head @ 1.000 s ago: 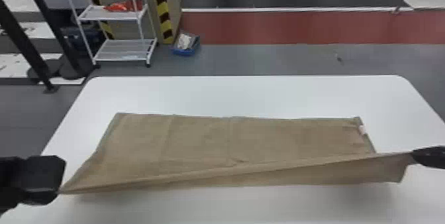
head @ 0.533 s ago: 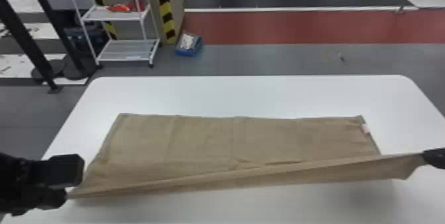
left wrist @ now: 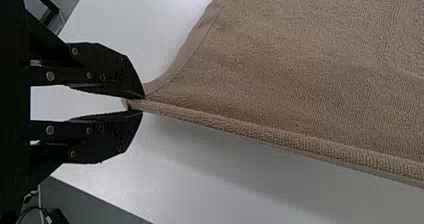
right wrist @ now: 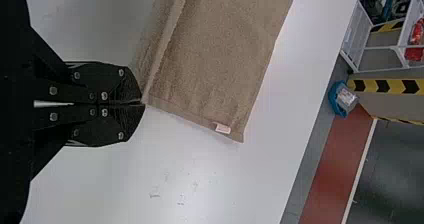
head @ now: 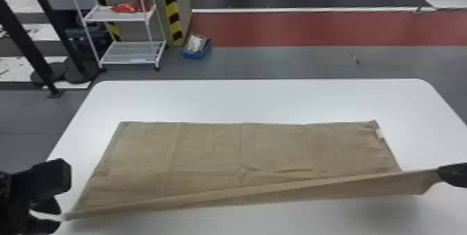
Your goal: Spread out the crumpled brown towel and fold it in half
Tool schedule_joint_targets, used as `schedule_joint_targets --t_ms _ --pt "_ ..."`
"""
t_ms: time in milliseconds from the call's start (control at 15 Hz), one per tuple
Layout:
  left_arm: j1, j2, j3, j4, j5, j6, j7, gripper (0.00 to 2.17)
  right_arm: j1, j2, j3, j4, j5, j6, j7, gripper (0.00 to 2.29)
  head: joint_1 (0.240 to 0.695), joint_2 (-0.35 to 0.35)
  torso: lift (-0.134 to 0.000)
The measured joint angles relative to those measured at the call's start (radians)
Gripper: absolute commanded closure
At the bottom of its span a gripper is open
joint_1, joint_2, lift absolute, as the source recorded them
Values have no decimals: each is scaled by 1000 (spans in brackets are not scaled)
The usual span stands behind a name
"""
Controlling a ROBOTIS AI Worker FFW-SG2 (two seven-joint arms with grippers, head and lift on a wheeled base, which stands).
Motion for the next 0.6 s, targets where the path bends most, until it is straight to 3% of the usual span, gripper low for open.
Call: schedule_joint_targets --t_ms 267,600 --pt "89 -23 36 -63 51 4 109 566 -15 0 26 20 8 -1 1 1652 695 72 -125" --pt "150 -52 51 -116 123 -3 156 566 -35 1 39 63 9 -22 1 1652 695 44 -125"
